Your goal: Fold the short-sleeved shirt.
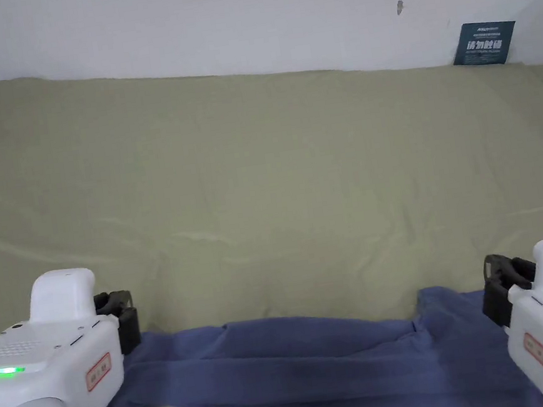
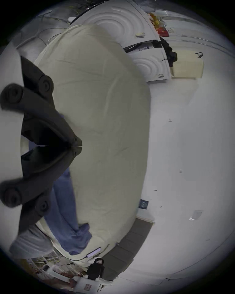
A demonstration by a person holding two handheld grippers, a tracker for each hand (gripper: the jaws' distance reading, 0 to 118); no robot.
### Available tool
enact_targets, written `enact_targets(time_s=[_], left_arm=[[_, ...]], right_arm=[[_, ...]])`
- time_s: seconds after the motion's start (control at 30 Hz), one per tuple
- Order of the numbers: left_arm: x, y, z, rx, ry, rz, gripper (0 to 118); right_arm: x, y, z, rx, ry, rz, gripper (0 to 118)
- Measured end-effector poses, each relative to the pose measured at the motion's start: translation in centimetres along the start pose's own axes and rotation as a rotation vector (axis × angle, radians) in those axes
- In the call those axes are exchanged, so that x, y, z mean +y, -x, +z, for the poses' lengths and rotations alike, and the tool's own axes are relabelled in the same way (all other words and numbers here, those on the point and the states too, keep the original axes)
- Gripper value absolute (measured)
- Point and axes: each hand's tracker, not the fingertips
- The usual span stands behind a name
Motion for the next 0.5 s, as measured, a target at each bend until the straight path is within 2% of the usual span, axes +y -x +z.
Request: enact_targets(time_s=[0.07, 0.13, 0.23, 0.3, 0.5], left_arm=[[0.0, -0.5, 0.5, 0.015, -0.03, -0.005, 0], [0.4, -0.2, 0.6, 0.001, -0.021, -0.01, 0], [0.6, 1.2, 0.3, -0.056, 0.027, 0.064, 0], [0.9, 3.1, -0.1, -0.114, 0.083, 0.152, 0], [1.4, 10.8, -4.4, -0.359, 0.354, 0.413, 0]], right_arm=[[0.2, 1.6, 0.2, -0.007, -0.063, -0.007, 1], [0.1, 2.9, 0.8, -0.009, -0.071, 0.022, 1], [0.2, 4.1, 1.3, -0.011, -0.095, 0.043, 1], [0.3, 4.8, 1.7, -0.024, -0.12, 0.082, 1], [0.5, 6.2, 2.7, -0.038, -0.153, 0.109, 1]])
